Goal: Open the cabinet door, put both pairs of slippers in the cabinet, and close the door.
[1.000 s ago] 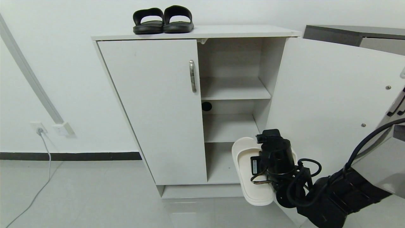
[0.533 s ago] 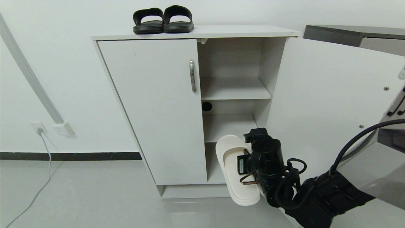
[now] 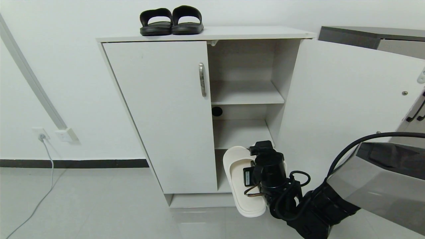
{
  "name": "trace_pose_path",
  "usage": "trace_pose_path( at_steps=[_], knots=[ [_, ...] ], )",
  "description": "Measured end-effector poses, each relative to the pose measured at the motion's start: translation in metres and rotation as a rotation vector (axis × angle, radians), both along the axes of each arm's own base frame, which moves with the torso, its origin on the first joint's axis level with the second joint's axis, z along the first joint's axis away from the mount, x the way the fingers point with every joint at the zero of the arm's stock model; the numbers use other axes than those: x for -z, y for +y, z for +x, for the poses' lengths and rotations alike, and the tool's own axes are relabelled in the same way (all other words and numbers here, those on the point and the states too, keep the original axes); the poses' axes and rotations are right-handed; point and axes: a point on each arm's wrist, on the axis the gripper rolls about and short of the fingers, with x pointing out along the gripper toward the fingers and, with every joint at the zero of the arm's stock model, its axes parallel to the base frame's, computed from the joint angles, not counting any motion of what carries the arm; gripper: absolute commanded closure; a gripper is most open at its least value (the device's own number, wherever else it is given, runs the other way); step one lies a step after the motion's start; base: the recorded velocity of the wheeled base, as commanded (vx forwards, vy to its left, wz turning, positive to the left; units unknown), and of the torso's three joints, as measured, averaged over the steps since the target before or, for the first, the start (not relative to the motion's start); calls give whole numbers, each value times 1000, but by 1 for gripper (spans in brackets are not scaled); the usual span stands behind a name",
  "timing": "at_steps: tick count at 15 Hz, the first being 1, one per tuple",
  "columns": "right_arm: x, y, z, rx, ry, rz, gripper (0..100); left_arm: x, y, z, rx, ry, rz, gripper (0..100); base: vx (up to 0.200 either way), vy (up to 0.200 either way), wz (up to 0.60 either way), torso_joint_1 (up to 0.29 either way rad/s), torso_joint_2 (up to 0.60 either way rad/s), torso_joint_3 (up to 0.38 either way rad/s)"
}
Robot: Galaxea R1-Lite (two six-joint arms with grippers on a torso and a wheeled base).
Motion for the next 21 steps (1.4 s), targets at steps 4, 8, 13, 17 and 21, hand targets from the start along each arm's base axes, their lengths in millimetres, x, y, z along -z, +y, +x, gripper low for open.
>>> trace_pose_path(
  at_steps=[4, 8, 13, 17, 21],
  knots=[
    [5, 2, 3, -1, 6, -7, 100, 0, 0, 0, 1, 0, 0, 100, 0, 0, 0, -1, 1, -124],
    [8, 4, 5, 1, 7, -13, 100, 0, 0, 0, 1, -1, 0, 100, 0, 0, 0, -1, 6, -198],
    [3, 7, 7, 13, -57, -1, 100, 0, 0, 0, 0, 0, 0, 100, 0, 0, 0, 2, 1, -58],
    [-1, 7, 9, 9, -250, 13, 100, 0, 0, 0, 0, 0, 0, 100, 0, 0, 0, 0, 0, 0],
    [15, 6, 14, 18, -240, -24, 100, 0, 0, 0, 0, -1, 0, 100, 0, 0, 0, 0, 0, 0]
  ],
)
